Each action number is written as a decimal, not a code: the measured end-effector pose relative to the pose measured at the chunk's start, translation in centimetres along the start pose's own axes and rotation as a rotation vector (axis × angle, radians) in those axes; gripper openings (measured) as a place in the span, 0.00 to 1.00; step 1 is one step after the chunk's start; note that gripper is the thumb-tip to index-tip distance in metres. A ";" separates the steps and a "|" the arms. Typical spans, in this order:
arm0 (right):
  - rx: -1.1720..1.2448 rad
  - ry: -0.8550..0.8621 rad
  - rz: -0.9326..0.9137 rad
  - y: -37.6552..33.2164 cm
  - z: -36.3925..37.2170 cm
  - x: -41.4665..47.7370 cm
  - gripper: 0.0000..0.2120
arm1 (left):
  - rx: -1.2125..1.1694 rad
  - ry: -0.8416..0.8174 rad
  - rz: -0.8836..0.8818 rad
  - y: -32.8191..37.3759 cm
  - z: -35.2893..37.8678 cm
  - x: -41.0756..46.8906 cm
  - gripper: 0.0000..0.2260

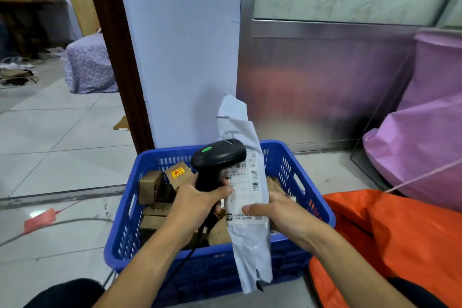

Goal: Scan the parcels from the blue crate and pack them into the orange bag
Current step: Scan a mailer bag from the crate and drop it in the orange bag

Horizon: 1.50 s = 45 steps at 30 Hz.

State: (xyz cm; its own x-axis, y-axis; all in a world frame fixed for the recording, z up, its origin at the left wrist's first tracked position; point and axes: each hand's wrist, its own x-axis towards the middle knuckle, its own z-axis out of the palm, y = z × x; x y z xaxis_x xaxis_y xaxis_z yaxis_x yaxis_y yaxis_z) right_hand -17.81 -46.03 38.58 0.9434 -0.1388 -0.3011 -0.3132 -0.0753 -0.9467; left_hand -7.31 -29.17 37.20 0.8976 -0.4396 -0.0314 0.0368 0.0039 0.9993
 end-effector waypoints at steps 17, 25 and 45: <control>0.172 0.337 -0.033 0.2 -2.3 4.2 0.13 | -0.170 0.019 -0.069 0.1 -1.5 -0.8 0.09; 0.133 0.395 -0.031 -0.1 -2.4 3.6 0.13 | -0.216 0.000 -0.083 0.7 -1.2 -1.3 0.09; 0.069 0.406 -0.017 0.0 -1.7 3.9 0.11 | -0.175 -0.022 -0.050 0.7 -1.5 -1.3 0.08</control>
State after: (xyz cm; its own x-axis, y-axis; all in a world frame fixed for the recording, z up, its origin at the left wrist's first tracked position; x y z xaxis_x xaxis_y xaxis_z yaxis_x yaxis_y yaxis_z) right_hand -14.27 -48.23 37.59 0.8247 -0.5172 -0.2287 -0.2766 -0.0163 -0.9608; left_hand -7.81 -27.20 37.87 0.8829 -0.4631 -0.0783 0.1588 0.1374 0.9777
